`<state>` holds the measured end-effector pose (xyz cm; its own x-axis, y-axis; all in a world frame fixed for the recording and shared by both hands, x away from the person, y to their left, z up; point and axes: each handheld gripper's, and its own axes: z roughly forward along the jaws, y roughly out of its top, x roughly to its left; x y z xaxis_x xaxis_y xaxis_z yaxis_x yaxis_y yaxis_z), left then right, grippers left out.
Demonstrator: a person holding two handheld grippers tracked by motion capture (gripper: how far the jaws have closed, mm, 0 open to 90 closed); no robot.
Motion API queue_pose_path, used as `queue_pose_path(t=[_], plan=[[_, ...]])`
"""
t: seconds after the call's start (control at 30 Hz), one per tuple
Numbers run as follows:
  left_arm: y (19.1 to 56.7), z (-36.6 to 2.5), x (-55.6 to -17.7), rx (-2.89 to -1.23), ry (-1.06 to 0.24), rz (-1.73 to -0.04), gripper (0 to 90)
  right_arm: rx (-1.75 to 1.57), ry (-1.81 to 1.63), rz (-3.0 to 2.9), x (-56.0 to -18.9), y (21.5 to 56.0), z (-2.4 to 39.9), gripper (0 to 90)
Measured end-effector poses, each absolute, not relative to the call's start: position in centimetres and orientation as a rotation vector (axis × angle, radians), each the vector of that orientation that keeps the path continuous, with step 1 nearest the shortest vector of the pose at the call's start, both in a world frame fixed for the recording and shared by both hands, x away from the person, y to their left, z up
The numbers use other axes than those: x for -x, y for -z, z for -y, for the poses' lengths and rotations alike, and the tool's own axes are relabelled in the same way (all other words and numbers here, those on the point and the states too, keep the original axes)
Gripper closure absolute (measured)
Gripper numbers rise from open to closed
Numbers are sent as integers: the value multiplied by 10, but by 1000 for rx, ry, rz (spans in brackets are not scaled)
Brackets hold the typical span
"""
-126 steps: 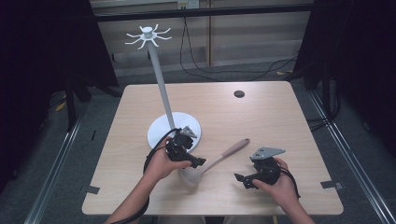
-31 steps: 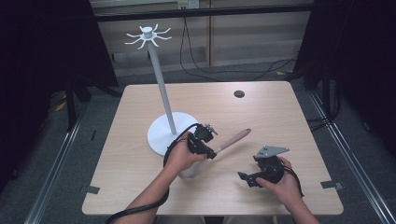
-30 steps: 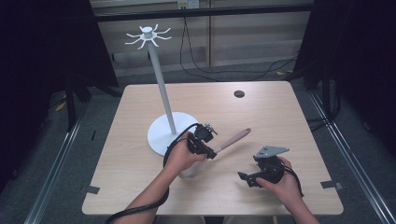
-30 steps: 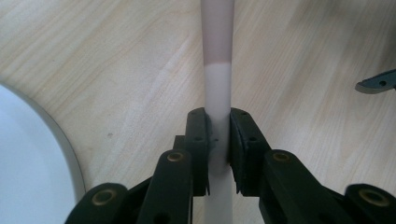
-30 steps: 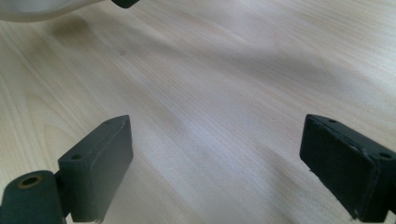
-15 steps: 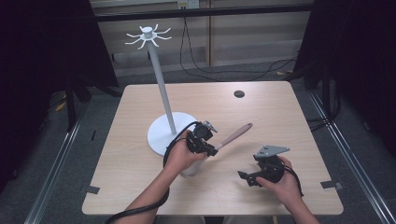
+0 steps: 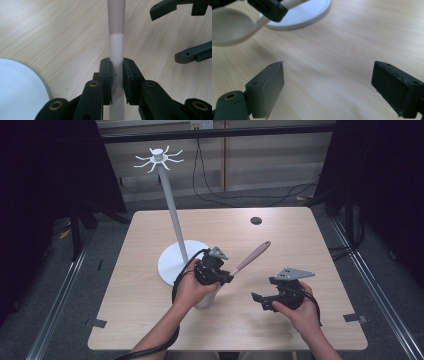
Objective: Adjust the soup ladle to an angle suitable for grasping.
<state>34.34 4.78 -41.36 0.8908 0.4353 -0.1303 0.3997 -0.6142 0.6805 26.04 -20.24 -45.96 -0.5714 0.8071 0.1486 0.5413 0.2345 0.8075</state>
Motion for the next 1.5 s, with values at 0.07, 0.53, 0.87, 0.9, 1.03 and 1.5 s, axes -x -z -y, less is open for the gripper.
queue_pose_path(t=[0.07,0.53,0.87,0.9,1.03,1.5], plan=[[411,-49,-341,-2271,-79,-612,788,-1251,-1264,-2192,-261,454,201,119],[412,-54,-330,-2178,-129,-616,788,-1320,-1380,-2054,-272,431,195,213],[410,-50,-321,-2143,-174,-604,788,-1405,-1463,-1951,-278,419,190,286],[410,-50,-321,-2143,-178,-603,788,-1410,-1476,-1943,-278,419,189,286],[411,-48,-317,-2136,-188,-595,788,-1402,-1521,-1931,-280,417,183,313],[407,-44,-306,-2045,-228,-551,787,-1438,-1622,-1876,-287,409,171,544]])
